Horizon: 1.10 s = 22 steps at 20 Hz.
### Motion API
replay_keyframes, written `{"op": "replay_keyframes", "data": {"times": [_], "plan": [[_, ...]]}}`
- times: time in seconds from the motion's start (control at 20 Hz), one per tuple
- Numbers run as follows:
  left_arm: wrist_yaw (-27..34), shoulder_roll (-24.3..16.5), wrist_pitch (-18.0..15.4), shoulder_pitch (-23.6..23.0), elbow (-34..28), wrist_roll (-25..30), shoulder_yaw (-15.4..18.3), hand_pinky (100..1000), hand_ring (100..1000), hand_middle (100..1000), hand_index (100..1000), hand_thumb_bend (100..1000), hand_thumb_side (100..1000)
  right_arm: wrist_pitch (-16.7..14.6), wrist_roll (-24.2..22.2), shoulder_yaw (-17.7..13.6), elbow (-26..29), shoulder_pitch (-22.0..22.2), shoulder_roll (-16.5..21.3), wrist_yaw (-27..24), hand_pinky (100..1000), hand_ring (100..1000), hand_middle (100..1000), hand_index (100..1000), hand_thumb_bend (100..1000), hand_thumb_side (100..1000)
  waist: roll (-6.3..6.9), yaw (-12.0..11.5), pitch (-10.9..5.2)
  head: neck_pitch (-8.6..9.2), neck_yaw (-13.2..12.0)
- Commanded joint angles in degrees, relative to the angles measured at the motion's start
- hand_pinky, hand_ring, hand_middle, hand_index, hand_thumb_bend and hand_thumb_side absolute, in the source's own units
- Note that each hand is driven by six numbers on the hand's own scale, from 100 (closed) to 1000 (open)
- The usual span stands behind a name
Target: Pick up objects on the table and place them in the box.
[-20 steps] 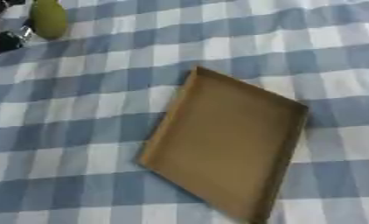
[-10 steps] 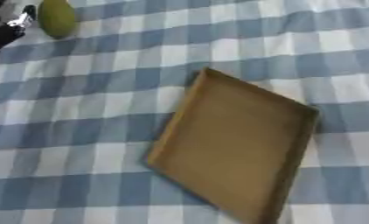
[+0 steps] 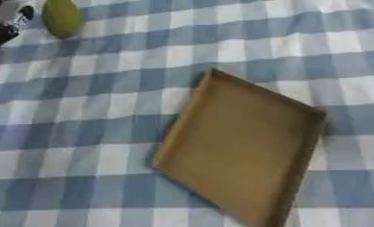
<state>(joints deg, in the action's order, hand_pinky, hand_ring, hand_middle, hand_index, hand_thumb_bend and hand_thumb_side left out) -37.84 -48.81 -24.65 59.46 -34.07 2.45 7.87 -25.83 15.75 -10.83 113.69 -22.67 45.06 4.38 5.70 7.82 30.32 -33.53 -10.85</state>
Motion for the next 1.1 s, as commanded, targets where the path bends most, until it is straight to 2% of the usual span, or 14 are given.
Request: {"op": "replay_keyframes", "data": {"times": [0.05, 0.4, 0.5, 0.6, 0.95, 1.1], "plan": [[0.71, -2.84, 0.3, 1.1, -1.29, 1.72, 0.1, 1000, 1000, 970, 956, 353, 1000, -0.12, -0.25, -0.25, 0.91, -0.57, 0.95, -0.44, 759, 753, 646, 726, 100, 470, -0.23, 0.41, -1.61, 1.36, -0.01], [0.3, -2.81, 1.26, 1.22, -1.62, 2.56, 0.35, 1000, 1000, 969, 955, 352, 1000, -0.14, -0.42, -0.23, 0.91, -0.74, 0.8, -0.6, 759, 753, 645, 725, 100, 470, -0.08, 1.03, -1.38, 2.02, -0.53], [0.2, -2.79, 1.98, 1.33, -1.35, 2.36, 0.55, 1000, 1000, 972, 962, 379, 1000, -0.04, -0.55, -0.2, 0.91, -0.69, 0.56, -0.64, 758, 754, 641, 722, 100, 470, 0.19, 1.65, -0.82, 4.66, 0.04], [-0.13, -2.76, 2.74, 1.42, -1.19, 2.23, 0.54, 1000, 1000, 971, 962, 389, 1000, 0.06, -0.76, -0.17, 0.91, -0.73, 0.37, -0.68, 758, 754, 640, 721, 100, 470, 0.41, 2.02, -0.46, 5.46, 0.04], [-1.57, -2.81, 4.99, 1.7, -0.74, 0.35, 0.92, 1000, 1000, 971, 962, 398, 1000, 0.11, -1.11, -0.25, 0.91, -0.82, 0.03, -0.66, 758, 755, 637, 719, 100, 470, 0.72, 2.74, 0.87, 6.15, -0.96], [-1.46, -2.54, 4.75, 1.84, -0.66, 0.27, 0.87, 1000, 1000, 973, 960, 403, 1000, 0.21, -1.17, -0.25, 0.91, -0.86, -0.08, -0.62, 757, 755, 636, 718, 100, 470, 0.82, 2.78, 1.42, 6.23, -1.12]]}}
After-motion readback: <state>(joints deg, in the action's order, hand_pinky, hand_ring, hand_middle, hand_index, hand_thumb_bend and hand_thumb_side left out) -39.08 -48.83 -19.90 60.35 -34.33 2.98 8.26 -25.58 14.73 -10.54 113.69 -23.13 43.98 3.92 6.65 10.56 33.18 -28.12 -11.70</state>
